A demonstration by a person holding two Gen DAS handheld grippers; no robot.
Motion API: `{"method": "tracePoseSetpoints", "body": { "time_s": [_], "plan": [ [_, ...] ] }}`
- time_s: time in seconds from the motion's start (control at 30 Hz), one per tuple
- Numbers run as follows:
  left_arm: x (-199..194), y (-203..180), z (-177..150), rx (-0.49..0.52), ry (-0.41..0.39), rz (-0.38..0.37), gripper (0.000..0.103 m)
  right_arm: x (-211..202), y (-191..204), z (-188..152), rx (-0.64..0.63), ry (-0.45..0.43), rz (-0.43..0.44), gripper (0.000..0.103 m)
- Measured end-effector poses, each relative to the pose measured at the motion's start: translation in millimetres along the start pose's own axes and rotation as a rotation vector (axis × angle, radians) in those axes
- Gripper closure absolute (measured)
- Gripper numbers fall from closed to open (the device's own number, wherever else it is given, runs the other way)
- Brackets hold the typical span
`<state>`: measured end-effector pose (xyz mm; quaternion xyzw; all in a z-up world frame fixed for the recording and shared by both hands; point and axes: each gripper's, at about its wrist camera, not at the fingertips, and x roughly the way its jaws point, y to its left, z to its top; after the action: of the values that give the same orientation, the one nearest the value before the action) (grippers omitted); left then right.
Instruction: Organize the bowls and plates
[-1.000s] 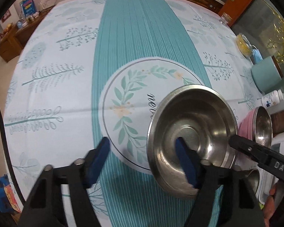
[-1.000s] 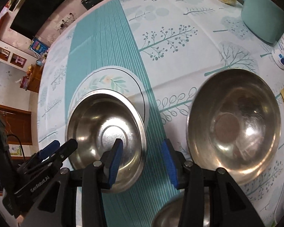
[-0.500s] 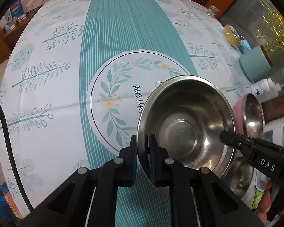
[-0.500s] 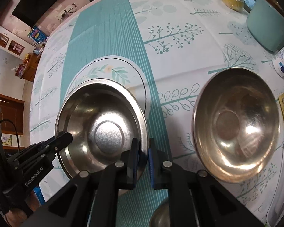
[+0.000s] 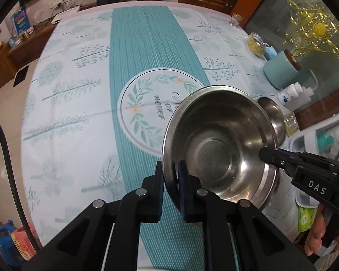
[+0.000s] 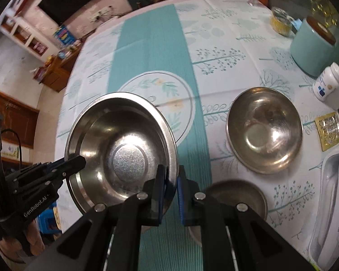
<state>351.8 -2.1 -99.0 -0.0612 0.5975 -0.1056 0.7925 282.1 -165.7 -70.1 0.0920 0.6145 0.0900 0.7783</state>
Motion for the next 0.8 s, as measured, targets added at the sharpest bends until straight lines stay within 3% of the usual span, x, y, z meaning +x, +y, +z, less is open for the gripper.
{"method": "tracePoseSetpoints", "body": {
  "time_s": [0.33, 0.63, 0.8],
  "plan": [
    [-52.5, -26.7, -112.4, -0.082, -0.004, 0.002, 0.093, -51.3, 7.3, -82.6, -0.178, 0.027, 0.07, 0.093],
    [-54.5, -66.9, -198.9, -0.074, -0.004, 0.011, 0.092, -70.8, -23.9, -160.8, -0.243, 0.058, 0.1, 0.092],
    [-36.4, -74.4, -234.9, -0.102, 0.039, -0.013, 0.092, -65.8, -38.3, -195.4, -0.243, 0.084, 0.099, 0.092]
  ]
}}
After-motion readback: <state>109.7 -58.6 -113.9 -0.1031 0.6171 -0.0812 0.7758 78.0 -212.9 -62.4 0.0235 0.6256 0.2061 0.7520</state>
